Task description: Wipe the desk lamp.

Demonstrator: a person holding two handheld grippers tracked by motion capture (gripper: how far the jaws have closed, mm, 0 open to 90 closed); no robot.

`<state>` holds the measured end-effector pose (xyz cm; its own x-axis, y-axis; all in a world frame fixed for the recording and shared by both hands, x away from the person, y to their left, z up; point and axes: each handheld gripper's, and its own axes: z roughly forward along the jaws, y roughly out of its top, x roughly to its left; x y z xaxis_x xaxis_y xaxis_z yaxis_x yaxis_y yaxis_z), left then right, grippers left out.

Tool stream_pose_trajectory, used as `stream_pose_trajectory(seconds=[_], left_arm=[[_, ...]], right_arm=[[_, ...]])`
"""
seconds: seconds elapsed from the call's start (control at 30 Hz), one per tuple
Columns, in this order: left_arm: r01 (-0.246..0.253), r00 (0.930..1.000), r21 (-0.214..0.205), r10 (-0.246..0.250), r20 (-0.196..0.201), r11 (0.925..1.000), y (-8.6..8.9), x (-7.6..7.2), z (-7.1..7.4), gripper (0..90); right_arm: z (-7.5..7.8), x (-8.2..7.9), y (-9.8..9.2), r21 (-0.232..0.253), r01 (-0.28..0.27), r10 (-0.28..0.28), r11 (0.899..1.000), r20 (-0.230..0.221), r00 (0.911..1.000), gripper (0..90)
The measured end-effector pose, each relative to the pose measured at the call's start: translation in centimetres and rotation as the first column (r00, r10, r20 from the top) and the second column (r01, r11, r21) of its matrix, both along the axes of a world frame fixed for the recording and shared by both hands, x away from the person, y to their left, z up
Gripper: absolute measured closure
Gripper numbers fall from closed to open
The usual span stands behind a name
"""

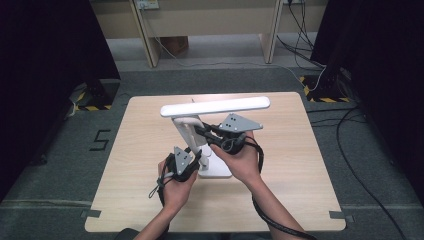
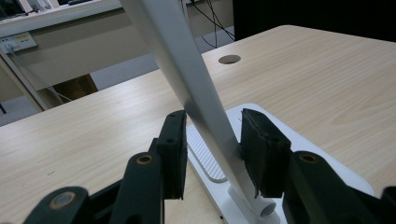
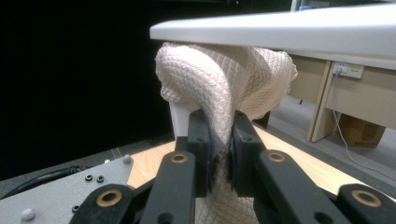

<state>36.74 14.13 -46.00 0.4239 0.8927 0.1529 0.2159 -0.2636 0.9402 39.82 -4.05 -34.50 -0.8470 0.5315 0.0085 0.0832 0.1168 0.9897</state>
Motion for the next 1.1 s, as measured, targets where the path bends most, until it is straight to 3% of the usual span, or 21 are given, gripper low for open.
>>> stream_pose_trajectory(seconds=[0.2,0.67,1.1], left_arm=[[-0.001,1.0000,0.003,0.001,0.000,1.0000,-0.1,0.0,-0.1,61.1],[0.007,1.0000,0.018,-0.007,0.001,0.9998,0.0,0.0,-0.1,60.5],[0.011,0.9999,0.021,-0.011,0.000,0.9997,-0.1,0.0,0.0,60.4]], right_arm=[[-0.5,0.4,0.2,-0.023,-0.014,0.013,1.000,-0.011,0.9999,81.2],[-1.6,1.0,1.3,-0.072,-0.082,0.076,0.994,-0.082,0.9937,80.4],[-1.8,1.1,1.4,-0.107,-0.090,0.083,0.990,-0.064,0.9945,81.8]])
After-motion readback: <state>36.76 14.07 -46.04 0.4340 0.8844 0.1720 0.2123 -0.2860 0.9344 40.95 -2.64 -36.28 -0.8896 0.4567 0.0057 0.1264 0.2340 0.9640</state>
